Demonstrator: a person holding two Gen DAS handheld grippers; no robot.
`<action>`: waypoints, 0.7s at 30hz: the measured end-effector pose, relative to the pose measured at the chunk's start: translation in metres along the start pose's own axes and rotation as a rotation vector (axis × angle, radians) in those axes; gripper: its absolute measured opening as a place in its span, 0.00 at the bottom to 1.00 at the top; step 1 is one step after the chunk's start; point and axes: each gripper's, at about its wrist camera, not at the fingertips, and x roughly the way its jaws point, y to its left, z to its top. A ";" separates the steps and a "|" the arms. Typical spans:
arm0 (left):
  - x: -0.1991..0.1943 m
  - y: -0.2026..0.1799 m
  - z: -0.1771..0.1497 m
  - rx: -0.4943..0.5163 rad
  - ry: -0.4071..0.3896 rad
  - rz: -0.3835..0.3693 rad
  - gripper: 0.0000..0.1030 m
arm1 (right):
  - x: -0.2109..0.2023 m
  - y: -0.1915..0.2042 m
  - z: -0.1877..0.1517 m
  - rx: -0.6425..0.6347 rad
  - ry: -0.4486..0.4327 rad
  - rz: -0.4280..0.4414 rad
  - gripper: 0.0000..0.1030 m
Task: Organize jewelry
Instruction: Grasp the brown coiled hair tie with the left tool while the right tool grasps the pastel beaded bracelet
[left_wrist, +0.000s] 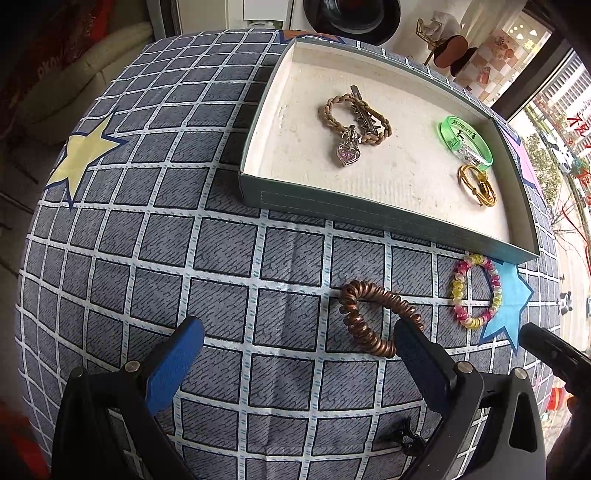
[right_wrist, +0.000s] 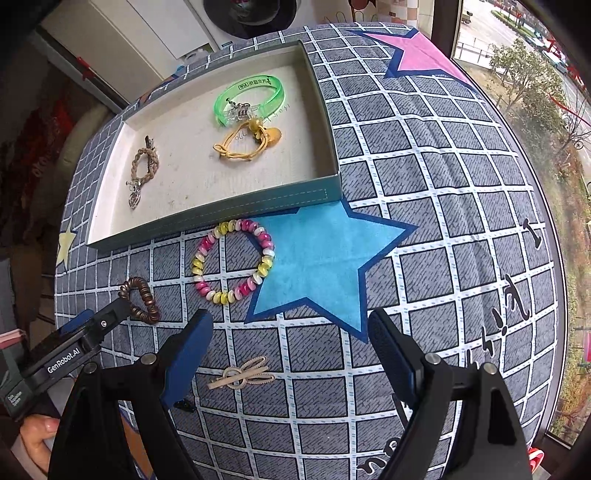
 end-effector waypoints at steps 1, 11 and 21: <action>0.000 0.001 0.000 0.006 -0.002 0.003 1.00 | 0.003 0.001 0.003 -0.004 0.002 -0.004 0.85; 0.019 -0.014 0.009 0.053 0.014 0.019 0.87 | 0.036 0.011 0.028 -0.032 0.050 -0.069 0.85; 0.022 -0.022 0.008 0.103 0.008 0.034 0.85 | 0.051 0.050 0.030 -0.185 0.037 -0.180 0.70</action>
